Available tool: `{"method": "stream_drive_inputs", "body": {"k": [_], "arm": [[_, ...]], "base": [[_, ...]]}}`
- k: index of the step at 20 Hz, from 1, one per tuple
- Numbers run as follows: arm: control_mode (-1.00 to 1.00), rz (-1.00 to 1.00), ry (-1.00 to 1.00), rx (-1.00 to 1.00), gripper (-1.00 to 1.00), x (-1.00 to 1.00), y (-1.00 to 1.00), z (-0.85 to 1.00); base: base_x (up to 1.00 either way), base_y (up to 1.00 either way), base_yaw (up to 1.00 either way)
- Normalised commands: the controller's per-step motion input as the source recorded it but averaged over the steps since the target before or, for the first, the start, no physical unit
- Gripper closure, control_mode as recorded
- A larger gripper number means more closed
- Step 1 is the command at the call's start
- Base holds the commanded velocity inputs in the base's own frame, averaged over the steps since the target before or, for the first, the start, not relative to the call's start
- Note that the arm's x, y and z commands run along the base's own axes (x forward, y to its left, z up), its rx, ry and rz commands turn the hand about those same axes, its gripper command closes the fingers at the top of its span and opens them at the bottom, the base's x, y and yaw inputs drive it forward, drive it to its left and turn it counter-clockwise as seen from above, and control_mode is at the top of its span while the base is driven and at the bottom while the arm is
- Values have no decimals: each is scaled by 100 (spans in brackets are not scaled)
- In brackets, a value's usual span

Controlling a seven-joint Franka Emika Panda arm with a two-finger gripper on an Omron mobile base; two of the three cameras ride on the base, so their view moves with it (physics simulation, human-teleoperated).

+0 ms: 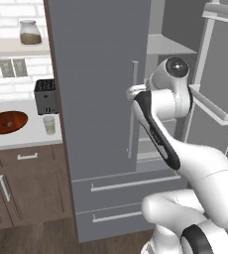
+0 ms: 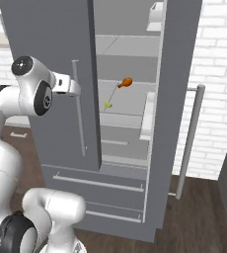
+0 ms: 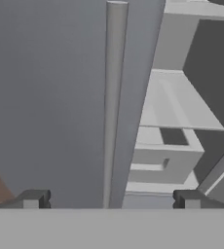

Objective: Grab a lemon wedge from the fridge and one ice cube from the ice bowl, and put them in the glass of lemonade.

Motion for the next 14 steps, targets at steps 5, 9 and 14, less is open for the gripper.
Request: {"method": "stream_drive_inputs", "body": {"k": [5,9,14], "arm": [[-100,-2,0,0,-100,84,20,-26],[-100,-4,0,0,-100,75,-3,-6],[-100,-7,0,3,-100,15,-33,0]], "base": [[0,0,0],[0,0,0],[0,0,0]]}}
